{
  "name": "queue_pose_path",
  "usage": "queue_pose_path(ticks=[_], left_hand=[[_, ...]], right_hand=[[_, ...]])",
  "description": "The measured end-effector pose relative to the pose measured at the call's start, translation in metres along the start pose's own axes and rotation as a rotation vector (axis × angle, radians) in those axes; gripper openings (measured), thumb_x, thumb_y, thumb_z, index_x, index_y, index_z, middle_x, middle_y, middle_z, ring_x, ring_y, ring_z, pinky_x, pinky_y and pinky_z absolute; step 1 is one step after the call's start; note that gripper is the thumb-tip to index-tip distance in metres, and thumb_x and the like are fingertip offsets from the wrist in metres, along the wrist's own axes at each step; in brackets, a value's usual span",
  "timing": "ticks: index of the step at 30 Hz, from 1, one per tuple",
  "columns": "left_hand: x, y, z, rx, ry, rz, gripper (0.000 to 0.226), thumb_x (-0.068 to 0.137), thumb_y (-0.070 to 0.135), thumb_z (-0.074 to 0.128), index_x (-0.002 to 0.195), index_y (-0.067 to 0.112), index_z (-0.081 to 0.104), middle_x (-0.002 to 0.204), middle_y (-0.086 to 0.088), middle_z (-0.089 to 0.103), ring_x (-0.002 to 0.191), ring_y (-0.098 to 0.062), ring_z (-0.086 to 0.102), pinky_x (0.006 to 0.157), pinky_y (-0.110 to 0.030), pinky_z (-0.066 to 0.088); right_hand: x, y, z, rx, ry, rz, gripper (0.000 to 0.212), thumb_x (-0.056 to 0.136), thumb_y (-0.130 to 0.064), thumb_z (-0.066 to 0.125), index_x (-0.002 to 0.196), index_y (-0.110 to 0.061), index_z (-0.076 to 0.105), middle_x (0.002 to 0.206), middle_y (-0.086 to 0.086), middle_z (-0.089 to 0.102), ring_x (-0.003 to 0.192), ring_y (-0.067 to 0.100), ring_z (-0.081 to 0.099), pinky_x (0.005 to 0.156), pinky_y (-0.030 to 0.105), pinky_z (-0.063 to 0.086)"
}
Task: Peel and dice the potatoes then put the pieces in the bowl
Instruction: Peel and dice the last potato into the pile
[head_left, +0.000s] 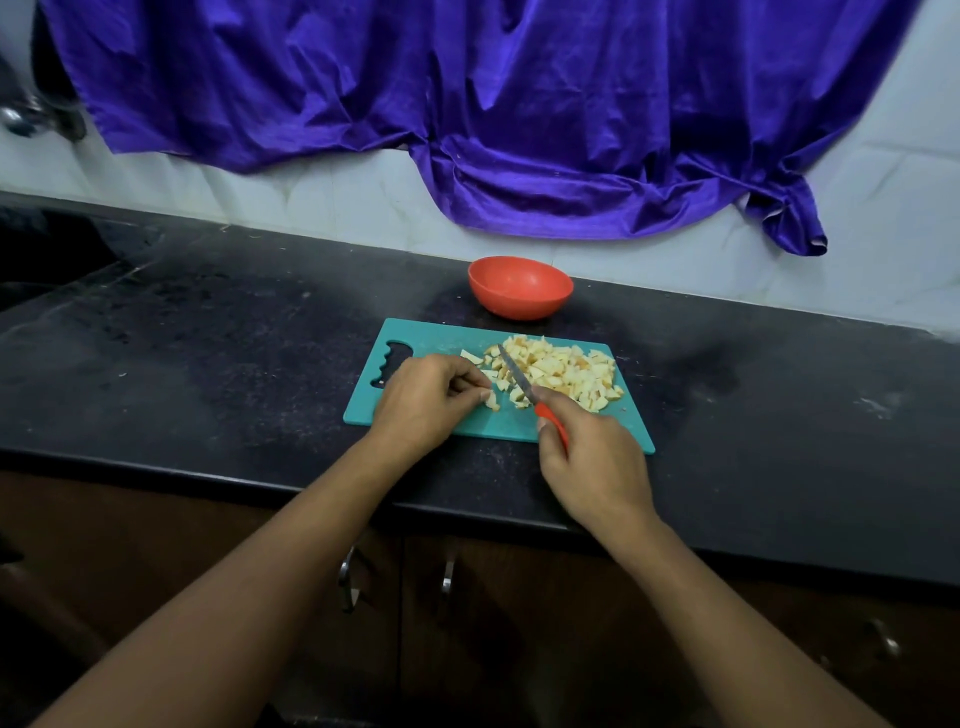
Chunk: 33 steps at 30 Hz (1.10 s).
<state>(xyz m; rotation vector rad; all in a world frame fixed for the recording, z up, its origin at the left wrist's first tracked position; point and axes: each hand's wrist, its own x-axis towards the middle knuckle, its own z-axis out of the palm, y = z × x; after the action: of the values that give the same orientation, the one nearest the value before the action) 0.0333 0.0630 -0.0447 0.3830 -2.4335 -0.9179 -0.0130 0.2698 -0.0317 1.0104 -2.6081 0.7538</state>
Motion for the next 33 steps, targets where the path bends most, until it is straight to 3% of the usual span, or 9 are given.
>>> queue_pose_path(ticks=[3,7,11,14,20,27,33], left_hand=[[0.011,0.006,0.006,-0.009,-0.053,0.055,0.016,0.091,0.024,0.075,0.104,0.034,0.080,0.096,0.017,0.077,0.089,0.003,0.068,0.088,-0.035,0.058],[0.030,0.009,0.001,0.073,0.085,0.037,0.019,0.090,0.021,0.077,0.103,0.034,0.079,0.090,0.018,0.070,0.081,-0.002,0.062,0.080,-0.031,0.052],[0.047,0.004,-0.006,0.198,-0.036,0.045,0.026,0.084,0.021,0.080,0.106,0.035,0.076,0.121,0.007,0.068,0.113,-0.015,0.061,0.097,-0.041,0.051],[0.051,0.002,-0.004,0.194,-0.142,0.031,0.019,0.084,0.028,0.082,0.101,0.034,0.077,0.113,0.011,0.072,0.106,-0.009,0.064,0.095,-0.038,0.054],[0.047,0.006,-0.002,0.249,-0.119,0.056,0.011,0.087,0.030,0.079,0.099,0.030,0.080,0.089,0.019,0.068,0.086,0.000,0.060,0.082,-0.027,0.051],[0.036,-0.001,-0.006,0.279,-0.070,0.089,0.011,0.090,0.025,0.073,0.097,0.031,0.079,0.099,0.015,0.072,0.092,-0.006,0.063,0.076,-0.028,0.050],[0.040,0.001,-0.006,0.300,-0.108,0.142,0.009,0.089,0.031,0.072,0.097,0.029,0.075,0.103,0.011,0.067,0.099,-0.010,0.059,0.078,-0.030,0.047]], right_hand=[[-0.001,0.000,0.000,0.007,0.001,0.003,0.044,0.105,-0.035,0.050,0.148,-0.040,0.051,0.069,-0.012,0.057,0.056,0.005,0.052,0.050,0.019,0.032],[0.000,0.002,0.000,0.027,-0.002,0.026,0.044,0.105,-0.036,0.050,0.149,-0.040,0.050,0.071,-0.012,0.058,0.058,0.006,0.053,0.053,0.023,0.040],[0.002,0.003,0.002,0.037,-0.003,0.028,0.045,0.105,-0.037,0.049,0.150,-0.039,0.049,0.072,-0.012,0.059,0.058,0.006,0.052,0.054,0.024,0.039],[0.002,0.004,0.002,0.053,-0.003,0.034,0.045,0.105,-0.037,0.049,0.150,-0.039,0.049,0.072,-0.011,0.059,0.057,0.006,0.051,0.055,0.025,0.039],[0.002,0.004,0.001,0.040,-0.006,0.031,0.046,0.105,-0.036,0.049,0.150,-0.038,0.049,0.073,-0.012,0.057,0.060,0.006,0.052,0.055,0.026,0.040],[0.000,0.003,0.002,0.028,-0.003,0.011,0.045,0.105,-0.035,0.050,0.149,-0.037,0.051,0.071,-0.010,0.061,0.057,0.007,0.053,0.055,0.030,0.050],[0.001,0.003,0.001,0.031,-0.003,0.012,0.045,0.105,-0.035,0.050,0.149,-0.037,0.050,0.070,-0.012,0.058,0.057,0.006,0.052,0.054,0.025,0.043]])
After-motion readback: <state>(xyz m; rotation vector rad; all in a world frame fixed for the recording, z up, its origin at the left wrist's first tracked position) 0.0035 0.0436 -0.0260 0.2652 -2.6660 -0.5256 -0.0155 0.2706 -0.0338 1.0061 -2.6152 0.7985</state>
